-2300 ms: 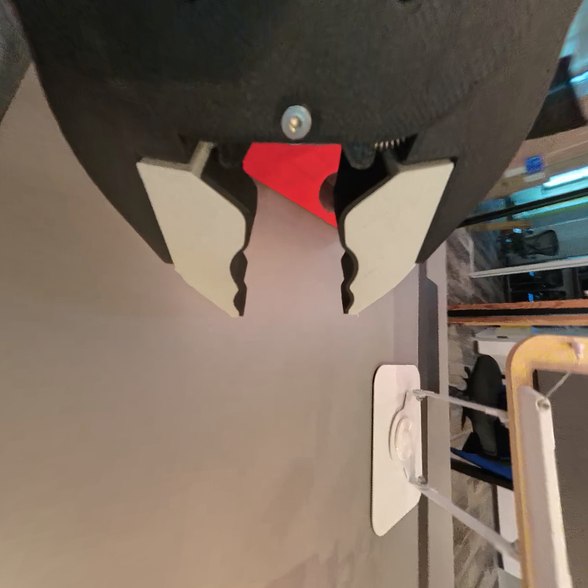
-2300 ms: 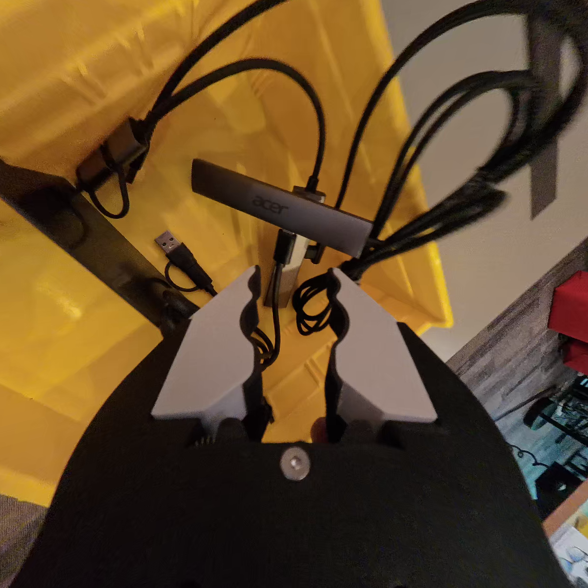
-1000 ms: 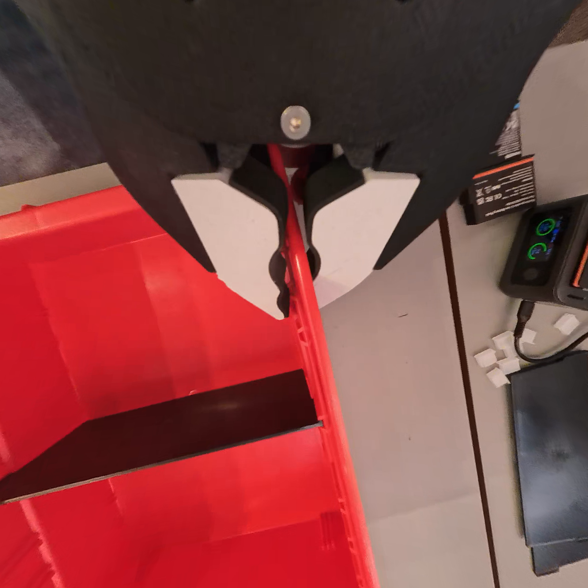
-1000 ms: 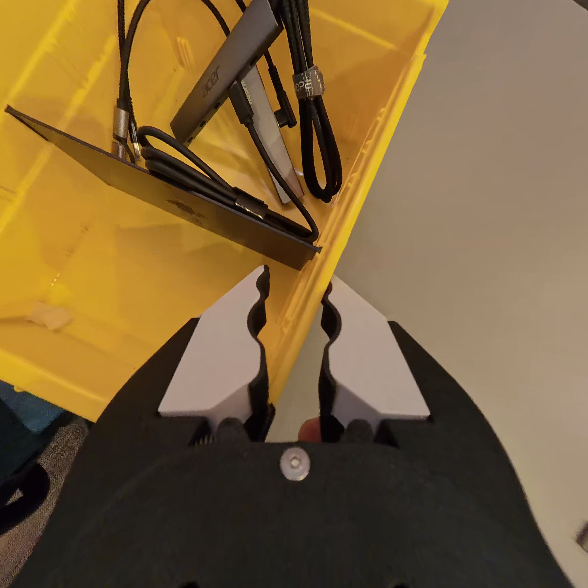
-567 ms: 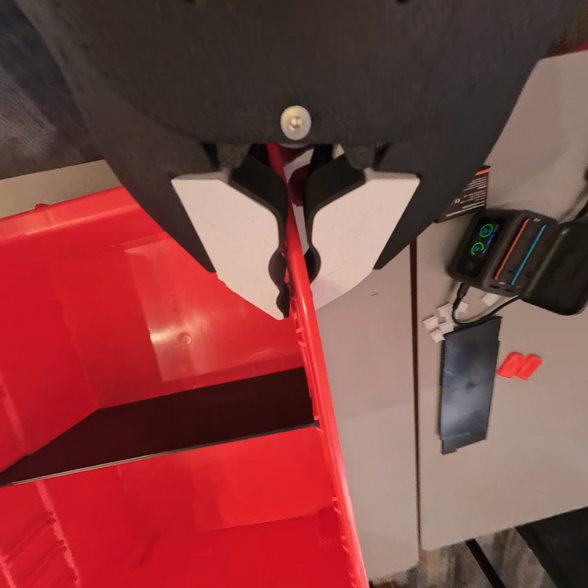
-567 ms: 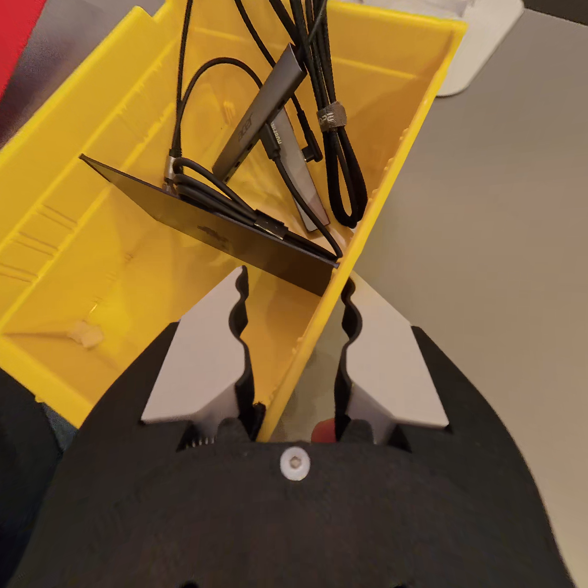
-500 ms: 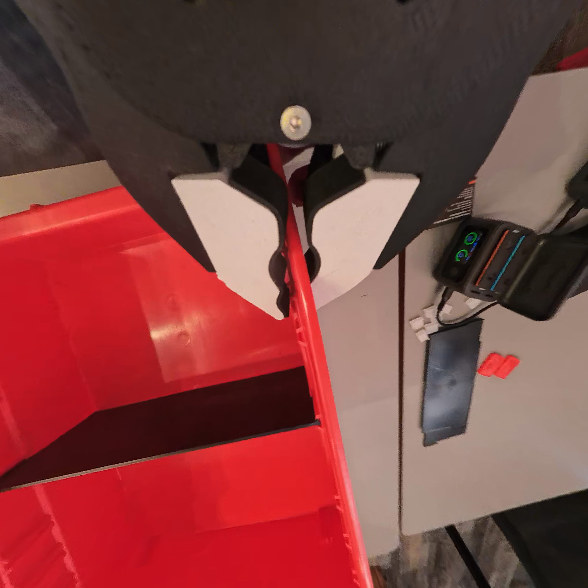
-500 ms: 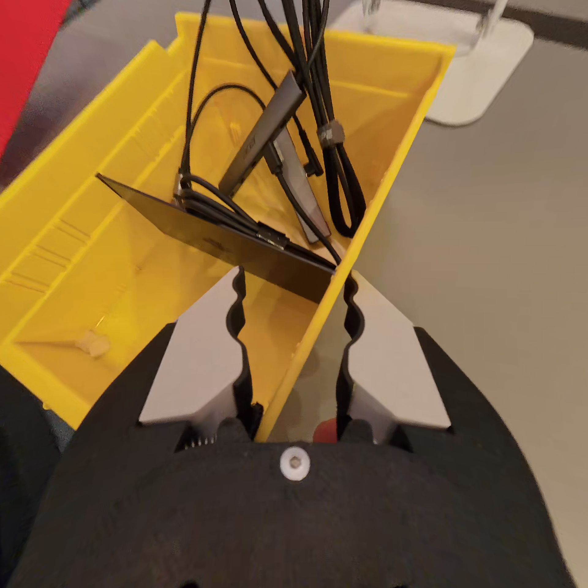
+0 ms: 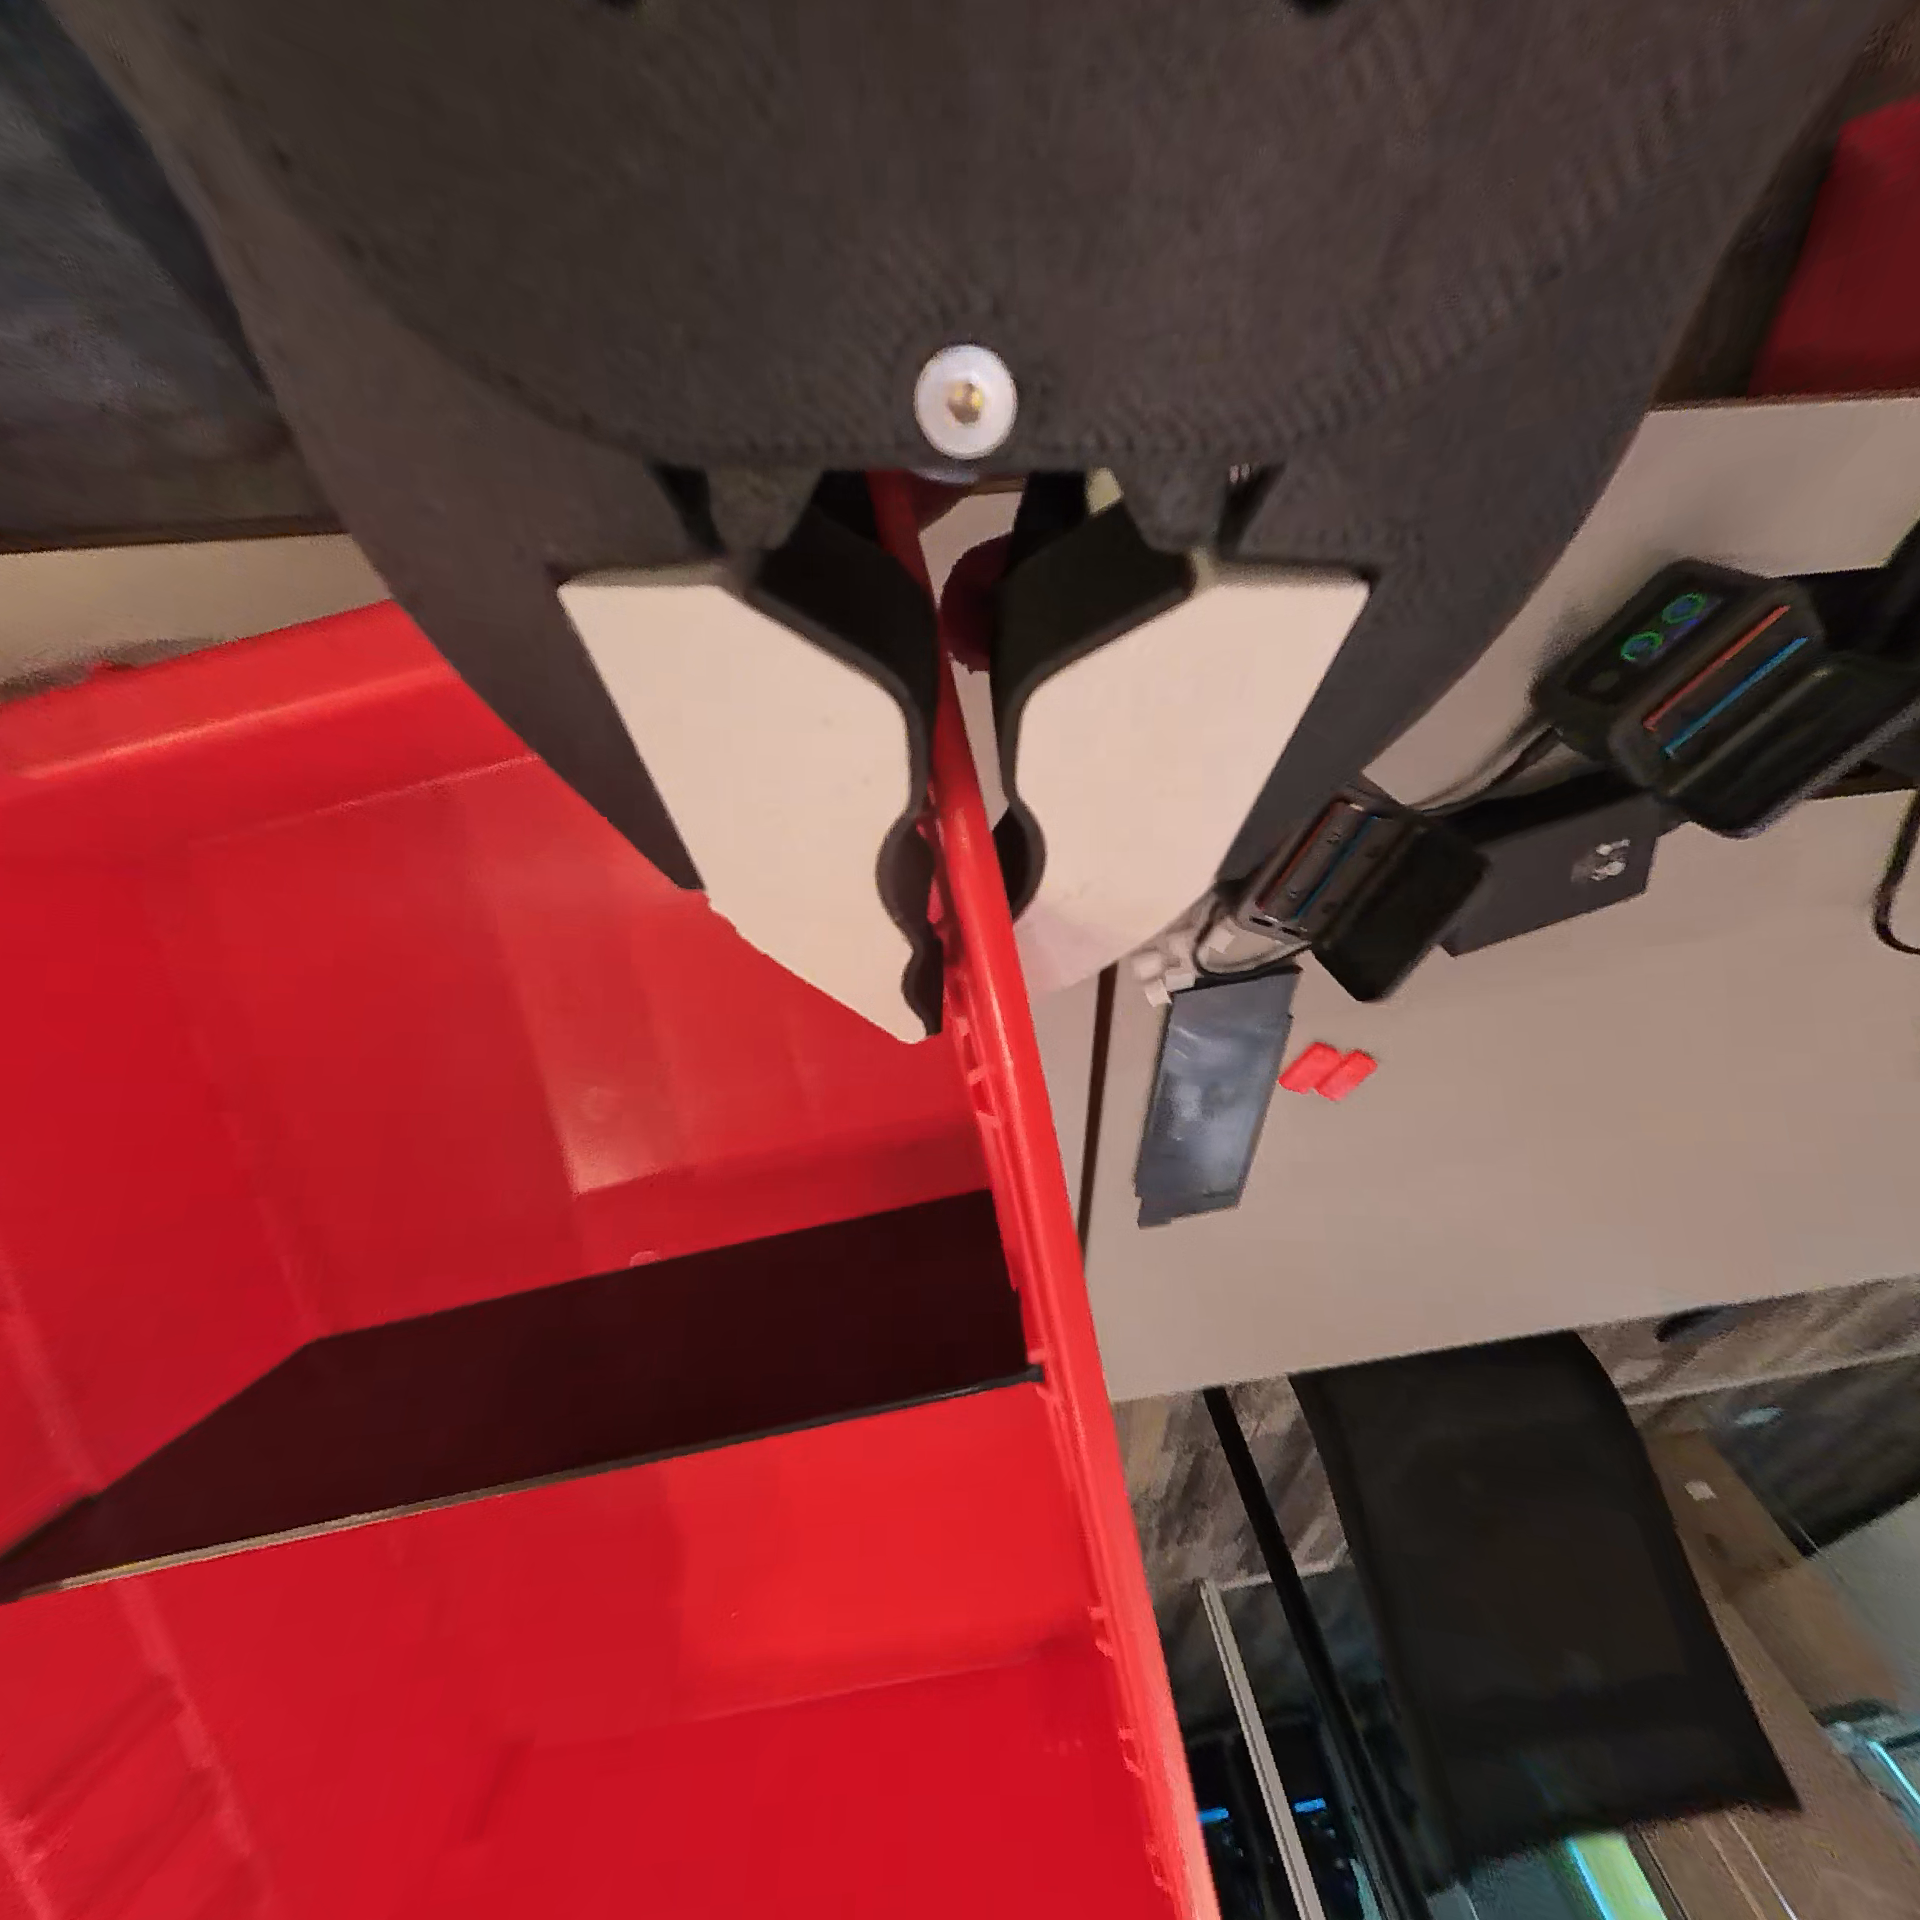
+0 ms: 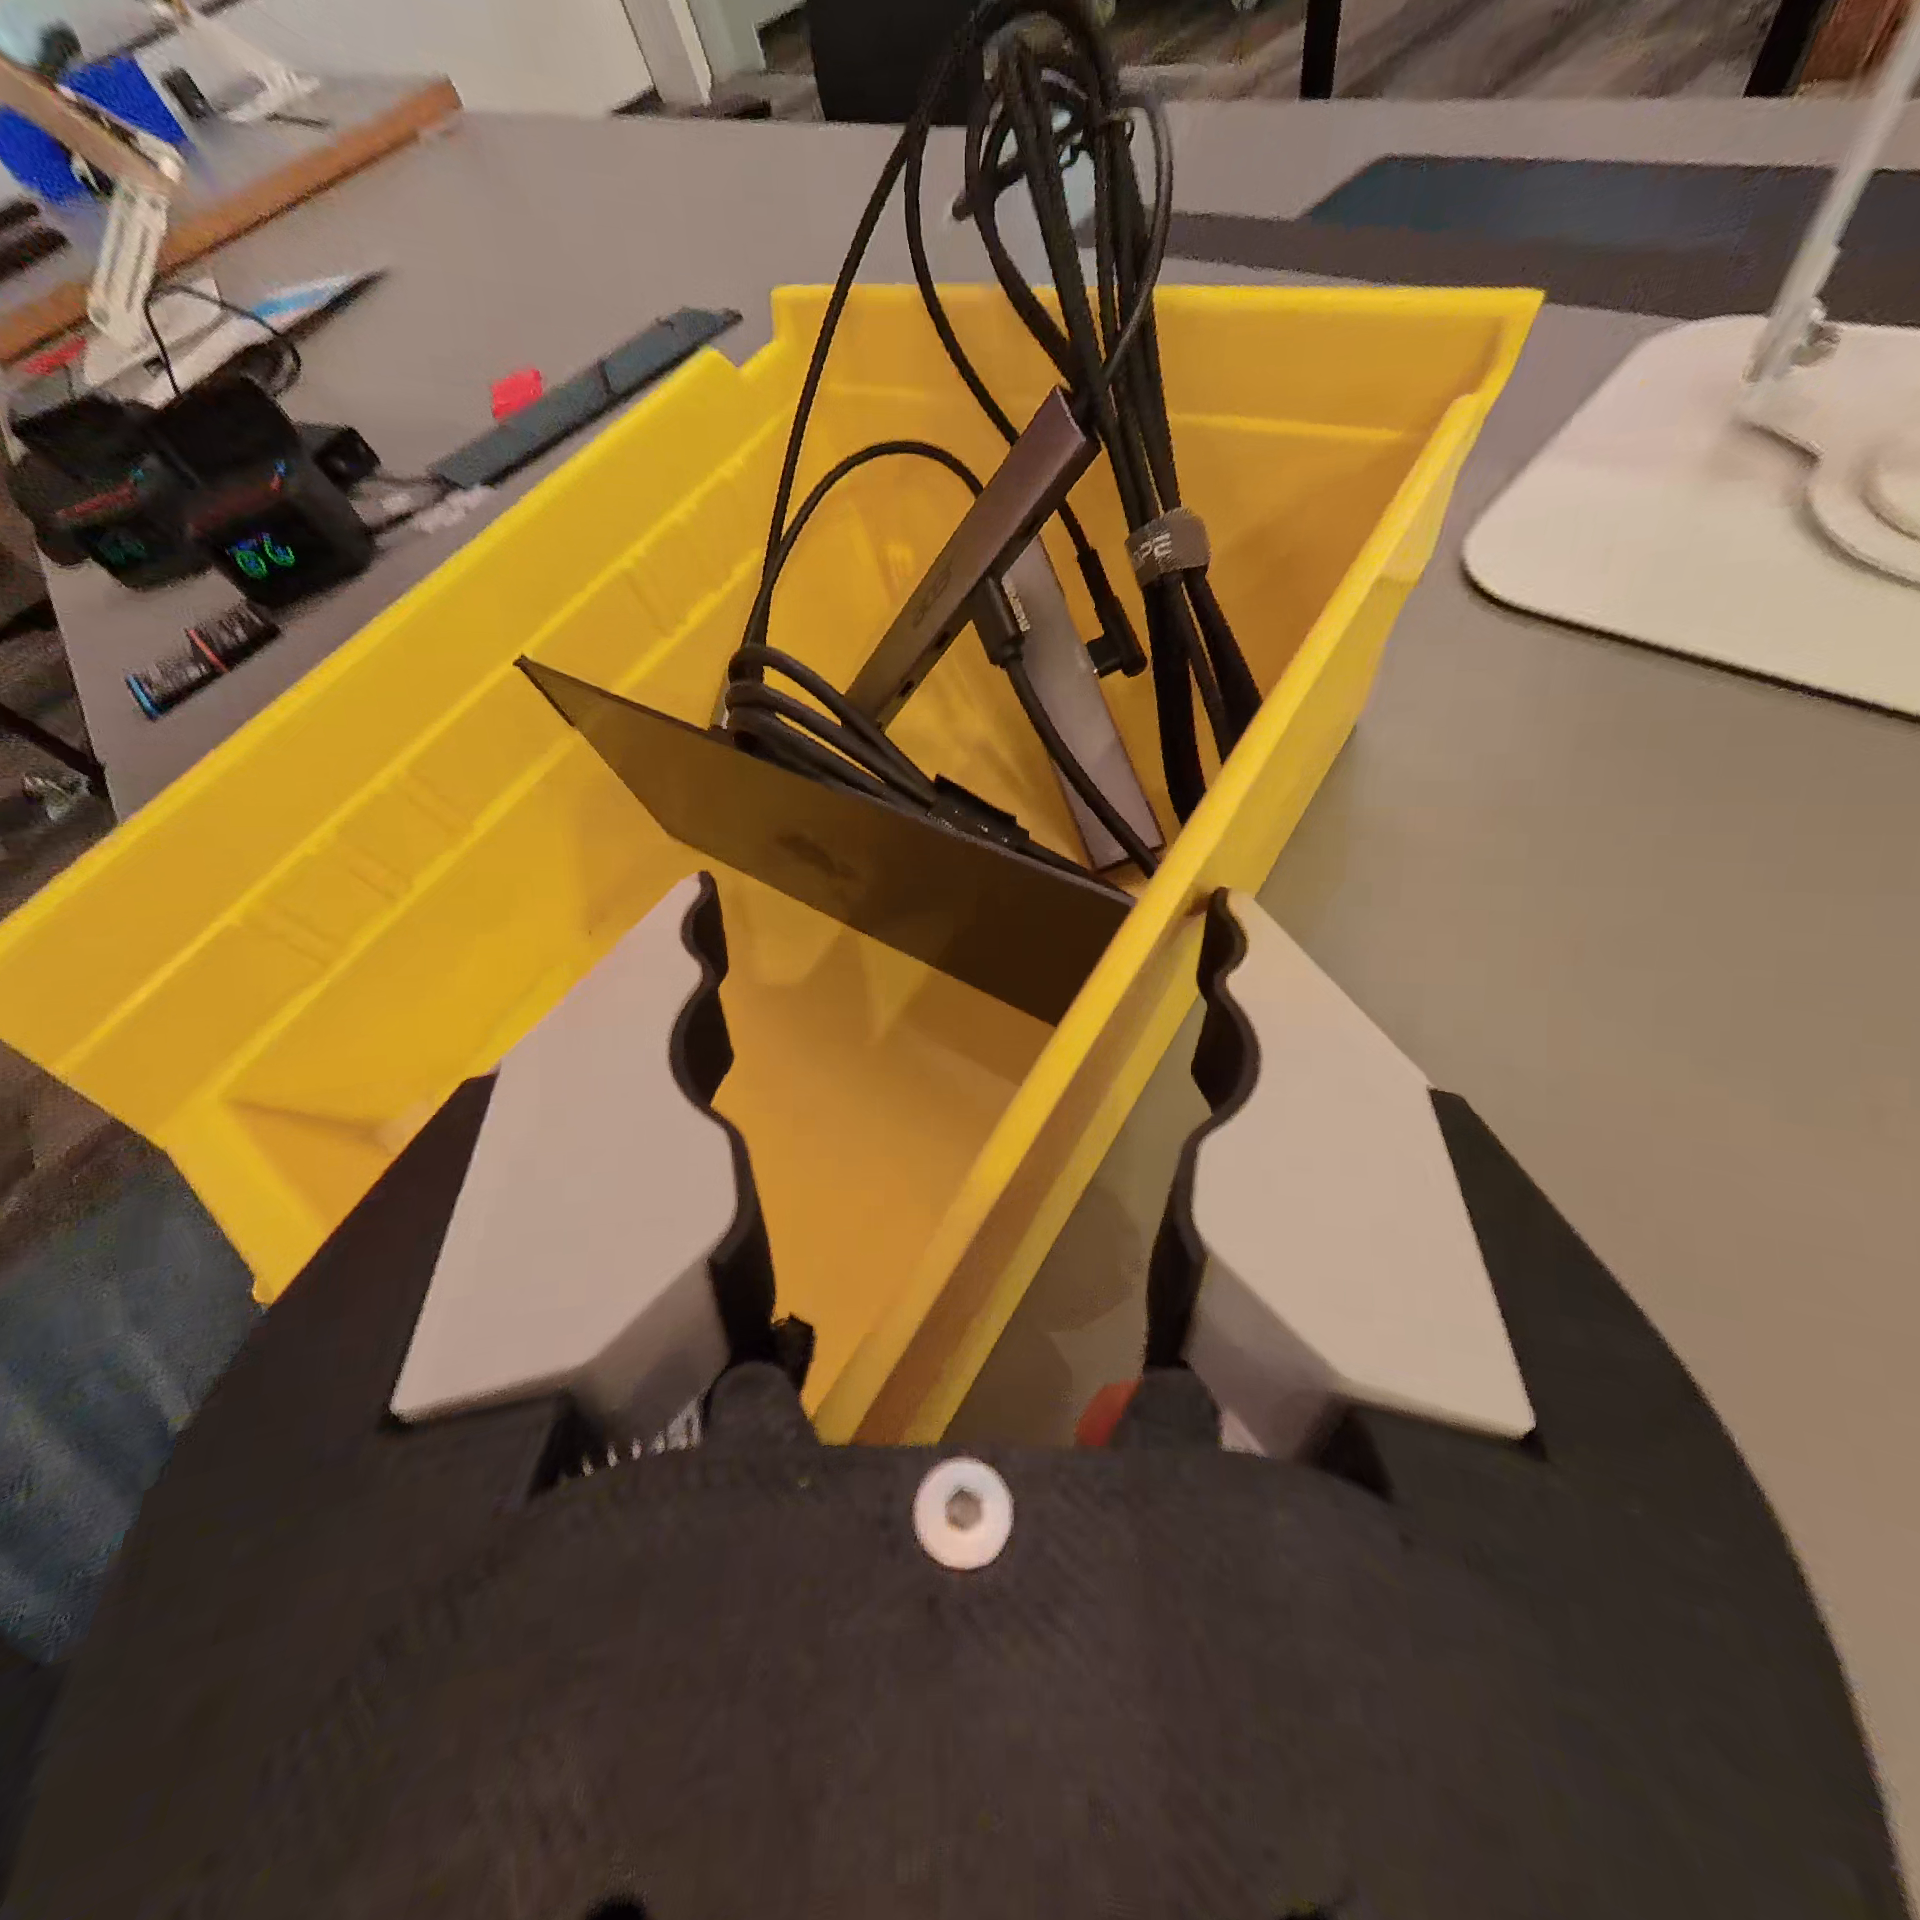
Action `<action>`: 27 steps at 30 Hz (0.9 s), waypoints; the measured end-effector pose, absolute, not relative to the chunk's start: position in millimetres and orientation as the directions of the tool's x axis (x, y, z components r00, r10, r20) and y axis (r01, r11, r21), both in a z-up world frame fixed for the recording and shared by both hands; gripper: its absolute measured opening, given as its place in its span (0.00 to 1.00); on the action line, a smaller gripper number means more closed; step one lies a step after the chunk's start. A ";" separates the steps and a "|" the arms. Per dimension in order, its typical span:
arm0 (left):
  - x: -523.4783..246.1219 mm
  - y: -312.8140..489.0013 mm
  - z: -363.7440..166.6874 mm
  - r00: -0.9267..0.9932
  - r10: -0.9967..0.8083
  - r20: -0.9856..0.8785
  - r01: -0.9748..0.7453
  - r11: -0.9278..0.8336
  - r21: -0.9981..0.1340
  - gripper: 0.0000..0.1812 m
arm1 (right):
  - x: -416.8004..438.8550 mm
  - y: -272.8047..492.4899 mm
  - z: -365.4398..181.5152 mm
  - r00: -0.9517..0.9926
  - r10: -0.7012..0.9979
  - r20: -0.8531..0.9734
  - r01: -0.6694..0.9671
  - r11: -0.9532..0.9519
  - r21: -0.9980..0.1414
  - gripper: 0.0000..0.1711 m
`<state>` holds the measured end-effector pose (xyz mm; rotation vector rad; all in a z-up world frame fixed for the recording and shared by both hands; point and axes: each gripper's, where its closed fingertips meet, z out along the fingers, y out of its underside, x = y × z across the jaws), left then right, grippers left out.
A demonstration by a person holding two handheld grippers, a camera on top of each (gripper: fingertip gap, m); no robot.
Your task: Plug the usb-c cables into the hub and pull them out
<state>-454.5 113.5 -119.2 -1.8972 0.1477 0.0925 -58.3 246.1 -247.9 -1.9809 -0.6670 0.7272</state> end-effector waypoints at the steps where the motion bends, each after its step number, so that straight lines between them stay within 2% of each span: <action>1: -455.9 110.6 -111.0 0.989 -0.052 -0.142 -0.151 -0.308 -0.939 0.03 | -70.1 248.7 -245.6 0.681 0.693 -0.236 0.151 -0.449 -0.881 0.52; 4: -456.9 102.5 -89.3 0.987 -0.043 -0.155 -0.161 -0.272 -0.949 0.03 | -108.9 251.8 -243.3 0.670 0.699 -0.250 0.131 -0.443 -0.887 0.57; 8: -447.7 98.0 -66.8 0.986 -0.044 -0.161 -0.167 -0.231 -0.958 0.03 | -165.1 247.4 -240.1 0.597 0.746 -0.295 0.129 -0.452 -0.883 0.69; 10: -438.4 98.3 -59.7 0.987 -0.057 -0.153 -0.162 -0.217 -0.963 0.03 | -179.0 247.5 -234.4 0.568 0.754 -0.330 0.113 -0.468 -0.876 0.68; 12: -427.0 100.1 -54.6 0.986 -0.075 -0.152 -0.164 -0.199 -0.966 0.03 | -174.7 255.6 -223.9 0.597 0.750 -0.285 0.097 -0.419 -0.903 0.67; 18: -386.5 118.1 -54.1 0.979 -0.143 -0.145 -0.170 -0.179 -0.969 0.03 | -131.7 267.1 -197.8 0.676 0.721 -0.155 0.096 -0.295 -0.951 0.65; 27: -321.4 153.2 -62.6 0.962 -0.247 -0.116 -0.164 -0.181 -0.970 0.03 | -53.1 264.9 -161.0 0.742 0.663 -0.101 0.052 -0.206 -0.977 0.65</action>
